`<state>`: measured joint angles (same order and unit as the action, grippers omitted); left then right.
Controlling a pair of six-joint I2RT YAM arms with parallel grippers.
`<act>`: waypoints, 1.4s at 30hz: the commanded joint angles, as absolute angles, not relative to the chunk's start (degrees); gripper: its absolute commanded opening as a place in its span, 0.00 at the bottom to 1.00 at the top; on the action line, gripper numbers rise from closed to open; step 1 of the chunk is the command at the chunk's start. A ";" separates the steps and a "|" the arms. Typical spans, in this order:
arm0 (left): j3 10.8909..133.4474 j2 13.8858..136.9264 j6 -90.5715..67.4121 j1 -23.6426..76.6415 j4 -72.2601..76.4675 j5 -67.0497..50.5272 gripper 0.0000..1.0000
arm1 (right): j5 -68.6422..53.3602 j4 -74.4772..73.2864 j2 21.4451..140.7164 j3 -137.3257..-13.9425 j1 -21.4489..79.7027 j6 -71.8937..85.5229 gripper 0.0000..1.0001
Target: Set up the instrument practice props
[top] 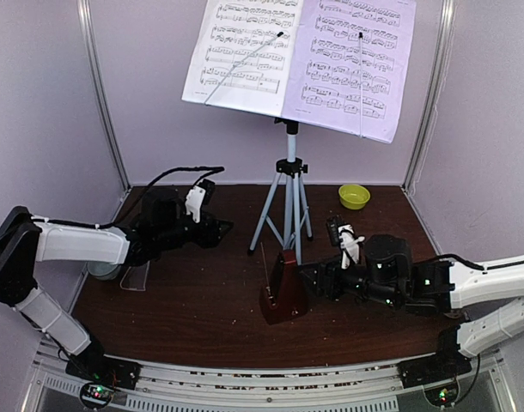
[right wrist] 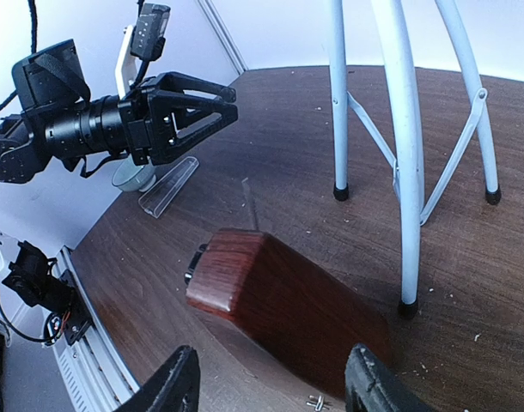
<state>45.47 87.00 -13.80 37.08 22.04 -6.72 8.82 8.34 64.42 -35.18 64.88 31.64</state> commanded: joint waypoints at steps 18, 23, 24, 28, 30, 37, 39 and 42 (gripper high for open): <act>44.16 80.29 -13.79 34.04 19.25 -8.69 0.64 | 8.46 5.73 57.48 -31.57 59.82 32.27 0.67; 44.38 80.63 -12.75 34.05 17.76 -12.38 0.66 | 7.04 4.43 58.96 -28.60 58.31 35.19 0.67; 44.01 80.68 -12.81 34.07 18.14 -12.69 0.65 | 6.35 4.75 59.69 -28.01 58.29 35.65 0.66; 42.25 81.63 -13.45 34.16 21.17 -17.53 0.64 | 1.38 8.76 63.81 -25.80 58.36 36.82 0.64; 42.62 83.59 -13.54 34.50 21.05 -19.03 0.61 | 0.29 9.70 66.12 -25.59 58.70 37.37 0.62; 46.32 93.06 -15.40 38.66 20.34 -22.12 0.48 | -1.34 12.83 73.95 -24.89 58.98 40.94 0.56; 46.97 96.65 -17.52 39.52 21.52 -23.26 0.45 | -2.28 14.27 75.79 -24.70 58.98 42.16 0.54; 47.15 99.78 -20.91 40.24 25.01 -25.75 0.40 | -3.41 16.04 77.55 -24.70 59.06 43.31 0.54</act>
